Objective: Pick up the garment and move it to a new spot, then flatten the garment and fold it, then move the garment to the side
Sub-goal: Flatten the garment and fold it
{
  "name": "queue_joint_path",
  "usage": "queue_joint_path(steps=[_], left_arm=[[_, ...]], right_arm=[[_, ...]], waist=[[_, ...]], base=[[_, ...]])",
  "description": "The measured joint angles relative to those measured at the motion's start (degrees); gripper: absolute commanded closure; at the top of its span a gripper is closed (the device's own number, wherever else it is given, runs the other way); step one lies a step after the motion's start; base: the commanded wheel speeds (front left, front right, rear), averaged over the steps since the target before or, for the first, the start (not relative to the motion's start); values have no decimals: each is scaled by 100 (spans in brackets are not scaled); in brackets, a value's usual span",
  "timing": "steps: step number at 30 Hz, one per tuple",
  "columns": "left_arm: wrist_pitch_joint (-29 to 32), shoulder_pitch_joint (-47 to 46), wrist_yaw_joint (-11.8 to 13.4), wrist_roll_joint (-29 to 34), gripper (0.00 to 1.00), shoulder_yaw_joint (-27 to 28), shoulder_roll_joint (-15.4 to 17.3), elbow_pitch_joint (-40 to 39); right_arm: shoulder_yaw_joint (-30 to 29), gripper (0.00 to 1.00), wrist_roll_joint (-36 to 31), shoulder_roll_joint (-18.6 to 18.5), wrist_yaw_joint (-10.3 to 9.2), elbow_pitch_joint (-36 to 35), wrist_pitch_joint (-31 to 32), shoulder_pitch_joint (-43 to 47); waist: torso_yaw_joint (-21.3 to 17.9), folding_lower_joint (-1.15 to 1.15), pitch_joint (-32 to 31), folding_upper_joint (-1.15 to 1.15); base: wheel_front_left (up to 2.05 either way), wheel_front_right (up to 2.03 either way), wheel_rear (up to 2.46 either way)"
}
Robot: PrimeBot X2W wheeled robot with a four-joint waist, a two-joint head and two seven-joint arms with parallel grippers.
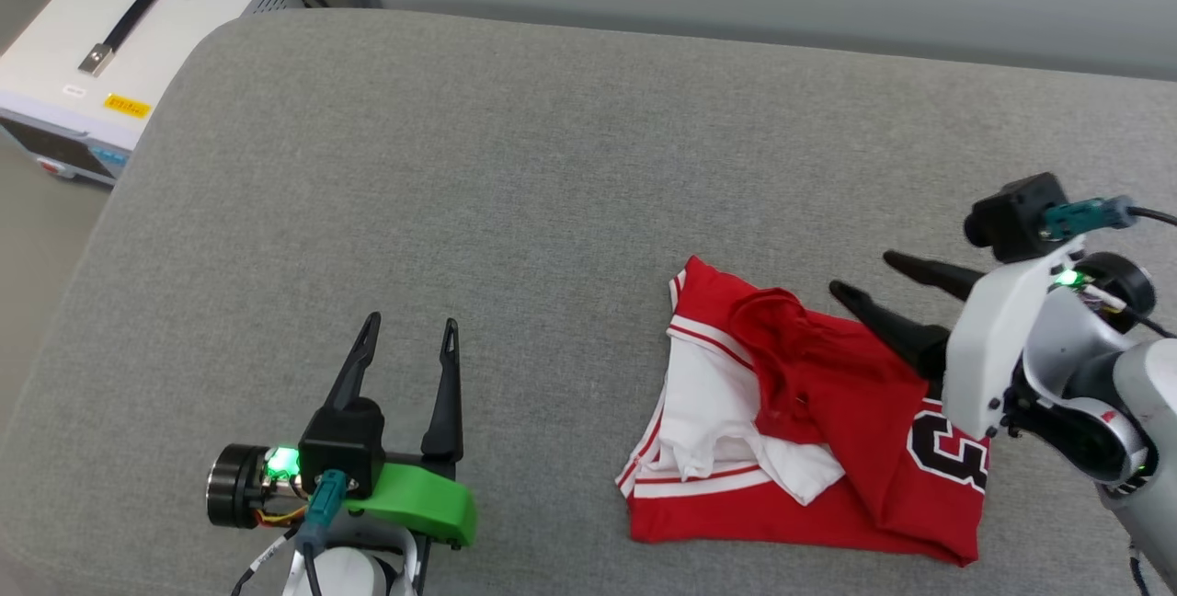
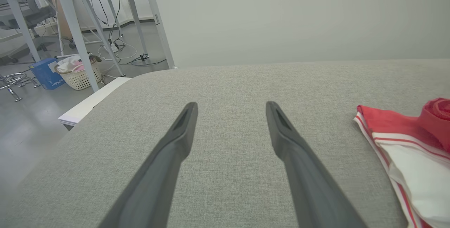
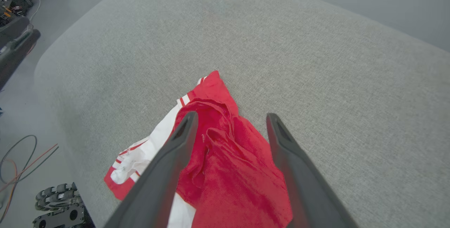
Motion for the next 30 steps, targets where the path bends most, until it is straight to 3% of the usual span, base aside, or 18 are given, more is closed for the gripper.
queue_joint_path(steps=[4, 10, 20, 30], left_arm=[[0, 52, -2, 1, 0, 54, 20, -14], [0, 128, 0, 2, 0, 133, 93, -48], [0, 380, 5, 3, 0, 236, 126, -156], [0, 608, -8, 0, 0, 258, 142, -265]], right_arm=[[-468, 0, -426, -203, 0, -261, -790, 204], [-1429, 0, -1365, 12, 0, -232, -2093, 669], [-2961, 0, -2893, 1093, 1, -69, -3831, 1701], [-3497, 0, -3564, 2117, 1, -224, -4131, 2817]], waist=[[-165, 0, -114, 0], [-366, 0, -294, 0], [-632, 0, -575, 0], [-716, 0, -799, 0]], base=[[0, 0, 0], [0, 0, 0], [0, 0, 0], [0, 0, 0]])
